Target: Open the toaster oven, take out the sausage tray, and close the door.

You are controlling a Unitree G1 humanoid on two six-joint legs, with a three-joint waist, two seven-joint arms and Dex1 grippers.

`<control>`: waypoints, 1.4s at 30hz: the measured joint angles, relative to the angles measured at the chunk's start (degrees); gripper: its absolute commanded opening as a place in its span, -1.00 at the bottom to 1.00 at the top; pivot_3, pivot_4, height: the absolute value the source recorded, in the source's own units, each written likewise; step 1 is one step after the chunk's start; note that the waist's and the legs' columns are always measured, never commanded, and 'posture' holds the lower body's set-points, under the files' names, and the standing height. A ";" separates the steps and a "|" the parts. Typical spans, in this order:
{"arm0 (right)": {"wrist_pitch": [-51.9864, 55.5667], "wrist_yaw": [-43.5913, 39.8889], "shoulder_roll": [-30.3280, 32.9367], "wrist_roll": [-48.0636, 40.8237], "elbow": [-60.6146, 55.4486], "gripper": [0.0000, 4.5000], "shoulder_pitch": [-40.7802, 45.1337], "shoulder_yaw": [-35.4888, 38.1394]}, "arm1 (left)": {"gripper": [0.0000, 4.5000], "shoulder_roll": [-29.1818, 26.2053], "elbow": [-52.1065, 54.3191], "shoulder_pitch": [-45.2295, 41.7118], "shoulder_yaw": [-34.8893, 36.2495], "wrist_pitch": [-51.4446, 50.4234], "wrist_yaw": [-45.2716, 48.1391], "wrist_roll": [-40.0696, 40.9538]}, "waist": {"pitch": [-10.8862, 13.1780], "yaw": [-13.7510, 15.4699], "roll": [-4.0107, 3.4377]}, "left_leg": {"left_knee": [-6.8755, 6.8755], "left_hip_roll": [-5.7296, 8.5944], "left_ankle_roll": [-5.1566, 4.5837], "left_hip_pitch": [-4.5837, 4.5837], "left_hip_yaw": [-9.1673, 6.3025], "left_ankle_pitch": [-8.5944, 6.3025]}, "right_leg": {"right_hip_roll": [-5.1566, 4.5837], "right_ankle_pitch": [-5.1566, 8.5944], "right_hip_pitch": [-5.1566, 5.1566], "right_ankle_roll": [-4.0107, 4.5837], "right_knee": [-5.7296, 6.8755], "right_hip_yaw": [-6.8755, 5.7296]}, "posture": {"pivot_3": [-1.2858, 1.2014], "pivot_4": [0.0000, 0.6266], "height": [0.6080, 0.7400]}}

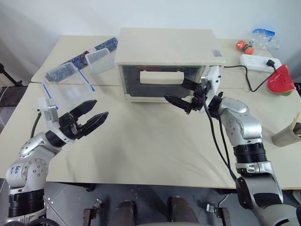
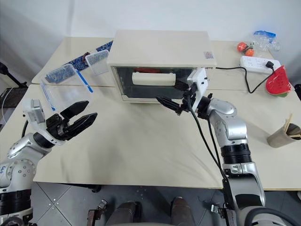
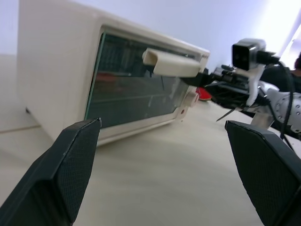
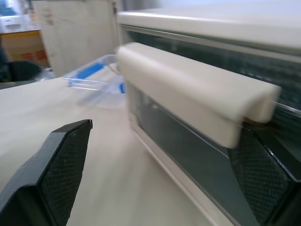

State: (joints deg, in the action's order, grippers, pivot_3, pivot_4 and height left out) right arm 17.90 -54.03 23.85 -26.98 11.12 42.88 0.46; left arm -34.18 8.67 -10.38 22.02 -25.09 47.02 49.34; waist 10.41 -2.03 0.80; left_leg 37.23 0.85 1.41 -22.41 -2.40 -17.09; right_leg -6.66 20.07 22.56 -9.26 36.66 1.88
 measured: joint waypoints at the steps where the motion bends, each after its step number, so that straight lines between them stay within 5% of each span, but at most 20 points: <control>1: 0.07 -0.43 0.01 0.00 -0.19 1.00 -0.08 -0.01 | 0.99 0.00 0.16 0.06 0.16 0.01 -0.05 -0.01 | 0.00 0.10 0.00 | 0.00 0.01 0.00 0.00 0.00 0.00 | -0.01 0.00 0.00 0.00 0.00 0.00 | 0.03 -0.52 1.00; 7: -2.40 -4.65 0.36 0.05 -0.94 1.00 -1.95 0.01 | 0.99 0.07 0.44 0.22 0.41 0.06 -0.20 -0.06 | 0.00 0.04 0.00 | -0.07 0.00 0.00 0.00 0.02 0.00 | 0.01 0.00 0.03 0.00 -0.04 0.00 | 0.03 -0.52 1.00; 18: -22.81 -14.67 6.72 9.54 -5.60 1.00 -14.91 -4.49 | 0.99 -0.35 -0.69 -2.03 0.55 0.19 0.09 -0.91 | 0.00 0.54 0.01 | -0.10 0.16 0.00 -0.02 -0.01 -0.07 | 0.01 0.00 0.00 0.00 -0.14 -0.06 | 0.03 -0.52 1.00; 25: -34.79 -10.59 5.20 14.31 -1.75 1.00 -16.77 -4.48 | 0.31 3.07 -8.25 -13.98 -1.62 2.32 -1.86 -3.55 | 0.01 0.64 0.02 | 0.08 0.31 -0.01 0.01 -0.06 -0.07 | 0.00 0.00 -0.14 -0.01 -0.14 -0.14 | 0.03 -0.52 1.00; 34: -38.13 -8.00 4.91 15.30 0.38 1.00 -16.18 -4.51 | -0.92 10.61 -27.76 -29.45 -12.28 8.64 -1.91 -16.24 | 0.00 0.27 0.03 | 0.22 0.31 0.02 0.02 0.03 -0.05 | 0.02 -0.01 -0.09 -0.02 0.08 -0.19 | 0.03 -0.52 1.00; 42: -37.25 -5.44 7.80 15.38 -3.18 1.00 -20.55 -3.68 | -0.99 12.44 -33.97 -31.90 -14.28 10.96 2.63 -19.65 | 0.01 0.50 0.03 | 0.32 0.33 0.01 -0.01 0.02 -0.06 | -0.01 -0.01 -0.07 -0.02 0.18 -0.20 | 0.03 -0.52 1.00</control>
State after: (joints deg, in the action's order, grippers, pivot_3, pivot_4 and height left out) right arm -19.35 -59.46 31.66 -11.59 7.94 22.33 -3.22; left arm -21.74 -25.30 -42.28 7.74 -14.13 49.65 29.69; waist 10.42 -1.53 0.83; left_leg 37.55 1.17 1.42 -22.42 -2.37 -17.14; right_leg -6.67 20.06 22.49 -9.28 36.84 1.67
